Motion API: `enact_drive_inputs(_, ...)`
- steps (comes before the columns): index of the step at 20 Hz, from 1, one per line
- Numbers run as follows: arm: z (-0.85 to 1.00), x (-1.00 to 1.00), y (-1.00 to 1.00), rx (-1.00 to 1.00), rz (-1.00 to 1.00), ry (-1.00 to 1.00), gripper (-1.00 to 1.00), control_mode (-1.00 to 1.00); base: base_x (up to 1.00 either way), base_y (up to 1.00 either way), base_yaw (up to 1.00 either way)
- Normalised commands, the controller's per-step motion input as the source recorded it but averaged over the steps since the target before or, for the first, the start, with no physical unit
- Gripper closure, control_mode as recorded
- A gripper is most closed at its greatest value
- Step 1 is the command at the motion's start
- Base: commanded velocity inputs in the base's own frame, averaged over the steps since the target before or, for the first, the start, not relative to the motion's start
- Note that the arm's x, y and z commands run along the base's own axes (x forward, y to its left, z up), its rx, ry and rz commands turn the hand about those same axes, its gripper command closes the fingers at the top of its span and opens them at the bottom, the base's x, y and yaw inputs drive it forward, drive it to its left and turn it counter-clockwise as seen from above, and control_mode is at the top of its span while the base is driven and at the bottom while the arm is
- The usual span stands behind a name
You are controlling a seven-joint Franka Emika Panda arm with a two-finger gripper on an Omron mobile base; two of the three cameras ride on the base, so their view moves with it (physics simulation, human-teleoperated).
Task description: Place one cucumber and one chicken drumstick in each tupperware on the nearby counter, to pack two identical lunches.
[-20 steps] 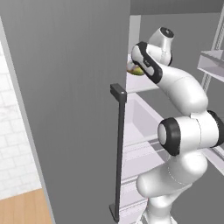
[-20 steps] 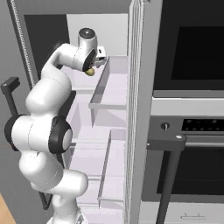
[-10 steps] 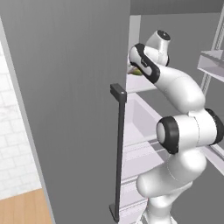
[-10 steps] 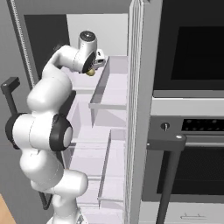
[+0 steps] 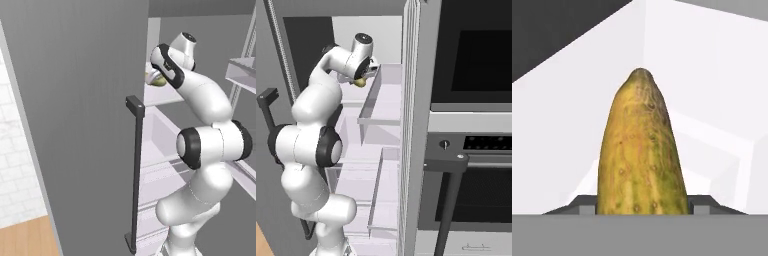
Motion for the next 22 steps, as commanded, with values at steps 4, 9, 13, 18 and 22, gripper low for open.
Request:
enact_drive_inputs(4,0.00,-0.37,0.63,-0.13,0.00,-0.07,1.00,-1.00,0.00,0.00,0.00)
enact_drive_inputs(9,0.01,-0.93,0.27,-0.09,-0.01,-0.27,1.00,-1.00,0.00,0.00,0.00)
enact_drive_inputs(13,0.08,-1.00,-0.06,0.00,-0.14,-0.22,1.00,-1.00,0.00,0.00,0.00)
enact_drive_inputs(18,0.04,-1.00,-0.20,0.00,-0.21,-0.14,1.00,-1.00,0.00,0.00,0.00)
enact_drive_inputs(22,0.36,-1.00,-0.15,0.10,-0.26,-0.02,1.00,-1.00,0.00,0.00,0.00)
